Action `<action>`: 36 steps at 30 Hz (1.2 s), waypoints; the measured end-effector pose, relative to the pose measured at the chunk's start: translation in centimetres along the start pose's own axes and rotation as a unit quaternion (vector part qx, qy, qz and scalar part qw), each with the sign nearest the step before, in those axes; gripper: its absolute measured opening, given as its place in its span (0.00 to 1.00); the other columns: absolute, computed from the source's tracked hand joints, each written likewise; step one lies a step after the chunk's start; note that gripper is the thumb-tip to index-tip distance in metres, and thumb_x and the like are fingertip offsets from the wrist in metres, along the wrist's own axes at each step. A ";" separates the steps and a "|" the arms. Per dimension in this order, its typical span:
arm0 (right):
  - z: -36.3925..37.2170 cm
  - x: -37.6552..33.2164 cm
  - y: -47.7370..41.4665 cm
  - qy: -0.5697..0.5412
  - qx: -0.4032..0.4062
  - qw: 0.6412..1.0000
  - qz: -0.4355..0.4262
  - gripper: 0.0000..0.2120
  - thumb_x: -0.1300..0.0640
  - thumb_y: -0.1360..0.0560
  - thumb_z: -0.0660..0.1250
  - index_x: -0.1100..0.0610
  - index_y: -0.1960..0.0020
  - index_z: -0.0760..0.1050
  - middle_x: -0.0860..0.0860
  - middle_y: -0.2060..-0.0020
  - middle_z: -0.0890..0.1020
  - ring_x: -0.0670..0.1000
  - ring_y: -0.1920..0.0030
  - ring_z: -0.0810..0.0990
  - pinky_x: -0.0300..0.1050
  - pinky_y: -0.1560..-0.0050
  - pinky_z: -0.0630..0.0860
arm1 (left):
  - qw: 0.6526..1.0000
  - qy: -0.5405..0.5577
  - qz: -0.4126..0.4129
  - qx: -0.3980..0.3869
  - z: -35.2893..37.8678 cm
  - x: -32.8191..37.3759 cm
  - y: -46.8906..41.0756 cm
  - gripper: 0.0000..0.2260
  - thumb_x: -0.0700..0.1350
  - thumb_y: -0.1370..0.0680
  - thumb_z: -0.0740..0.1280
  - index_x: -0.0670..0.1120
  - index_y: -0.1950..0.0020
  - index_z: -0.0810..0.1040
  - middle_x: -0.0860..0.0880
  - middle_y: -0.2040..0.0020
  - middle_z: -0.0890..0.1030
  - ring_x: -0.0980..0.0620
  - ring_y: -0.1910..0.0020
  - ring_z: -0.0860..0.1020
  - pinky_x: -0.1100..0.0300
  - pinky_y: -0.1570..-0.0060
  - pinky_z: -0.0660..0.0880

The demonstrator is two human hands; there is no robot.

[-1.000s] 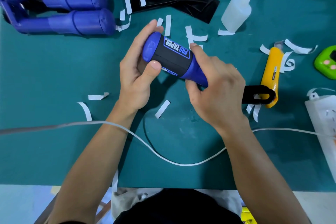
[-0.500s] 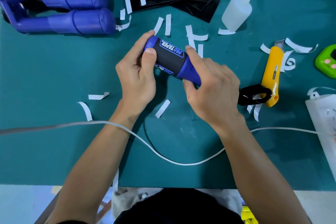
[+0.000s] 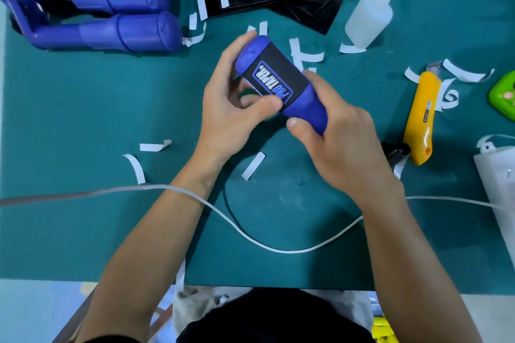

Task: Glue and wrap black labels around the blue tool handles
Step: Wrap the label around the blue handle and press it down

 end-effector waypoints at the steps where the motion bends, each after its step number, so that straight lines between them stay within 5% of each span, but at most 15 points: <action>1: 0.0 0.4 0.1 -0.027 -0.020 0.999 0.008 0.29 0.45 0.19 0.67 0.51 0.20 0.66 0.50 0.44 0.84 0.59 0.51 0.79 0.57 0.46 0.77 | 1.000 0.018 -0.011 -0.004 0.1 -0.2 -0.1 0.34 0.39 0.25 0.75 0.38 0.22 0.66 0.52 0.41 0.79 0.56 0.51 0.78 0.63 0.52 0.78; 6: 0.9 0.5 0.4 -0.128 -0.100 0.987 0.003 0.24 0.42 0.18 0.66 0.44 0.23 0.67 0.47 0.53 0.83 0.56 0.60 0.81 0.53 0.52 0.80 | 0.999 0.013 -0.037 -0.012 0.1 -0.4 -0.2 0.29 0.44 0.21 0.68 0.35 0.23 0.66 0.56 0.50 0.81 0.57 0.55 0.78 0.65 0.57 0.76; 10: 2.3 0.8 0.5 -0.251 -0.180 0.951 0.017 0.26 0.52 0.21 0.69 0.40 0.25 0.67 0.49 0.61 0.83 0.56 0.64 0.84 0.48 0.58 0.84 | 0.998 0.035 -0.051 -0.013 0.2 0.4 0.0 0.35 0.54 0.22 0.74 0.38 0.22 0.66 0.57 0.49 0.82 0.58 0.53 0.78 0.67 0.55 0.75; 14: 2.8 0.5 0.0 -0.272 -0.137 0.952 0.030 0.29 0.54 0.26 0.72 0.38 0.28 0.71 0.51 0.66 0.80 0.57 0.67 0.81 0.53 0.59 0.83 | 0.990 0.089 -0.104 -0.014 0.0 -0.5 0.1 0.29 0.46 0.21 0.68 0.39 0.21 0.67 0.55 0.48 0.82 0.57 0.53 0.77 0.65 0.53 0.75; 18: 2.5 0.1 0.3 -0.193 -0.072 0.978 0.018 0.31 0.49 0.28 0.72 0.35 0.27 0.68 0.50 0.67 0.79 0.55 0.66 0.75 0.48 0.55 0.79 | 0.983 0.117 -0.139 0.013 -0.2 -0.7 0.2 0.25 0.48 0.22 0.65 0.44 0.25 0.72 0.44 0.40 0.80 0.45 0.44 0.76 0.52 0.42 0.72; 22: 2.8 -0.7 1.1 -0.067 -0.040 0.997 0.018 0.36 0.48 0.24 0.72 0.39 0.21 0.61 0.49 0.65 0.79 0.51 0.66 0.74 0.48 0.59 0.77 | 0.980 0.111 -0.159 0.040 -0.5 -0.8 0.0 0.19 0.49 0.25 0.64 0.46 0.36 0.79 0.40 0.43 0.83 0.41 0.45 0.79 0.42 0.40 0.73; 25: 3.0 -1.5 1.4 0.036 -0.038 0.999 0.003 0.37 0.46 0.22 0.70 0.44 0.18 0.58 0.43 0.68 0.71 0.45 0.69 0.72 0.50 0.63 0.73 | 0.979 0.076 -0.171 0.083 -1.3 -0.9 0.1 0.18 0.50 0.27 0.66 0.43 0.42 0.82 0.41 0.49 0.85 0.43 0.51 0.80 0.46 0.46 0.77; 29: 1.6 -2.8 1.4 0.156 -0.004 0.987 -0.046 0.42 0.52 0.28 0.71 0.50 0.17 0.58 0.47 0.68 0.70 0.54 0.71 0.67 0.46 0.67 0.68 | 0.977 0.022 -0.137 0.164 -2.3 -0.7 0.5 0.14 0.54 0.28 0.74 0.44 0.51 0.84 0.54 0.63 0.82 0.55 0.64 0.78 0.61 0.59 0.76; 32: 1.4 -2.9 1.5 0.149 0.005 0.986 -0.073 0.44 0.60 0.34 0.72 0.55 0.19 0.63 0.46 0.68 0.67 0.52 0.68 0.62 0.48 0.61 0.69 | 0.971 -0.037 -0.113 0.206 -3.1 -0.2 0.4 0.15 0.57 0.23 0.68 0.48 0.63 0.82 0.54 0.67 0.77 0.54 0.65 0.71 0.59 0.60 0.70; 36: 1.6 -2.6 1.1 0.210 0.010 0.973 -0.094 0.37 0.61 0.33 0.70 0.55 0.24 0.69 0.47 0.65 0.72 0.54 0.64 0.66 0.51 0.54 0.67 | 0.971 -0.129 -0.060 0.191 -3.7 0.6 0.6 0.13 0.53 0.20 0.65 0.47 0.54 0.85 0.53 0.59 0.83 0.53 0.59 0.78 0.58 0.54 0.74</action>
Point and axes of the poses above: each hand's wrist, its own y-axis away from the middle knuckle, its own z-axis out of the palm, x = y × z, the point moved 8 cm from there along -y, towards the middle knuckle
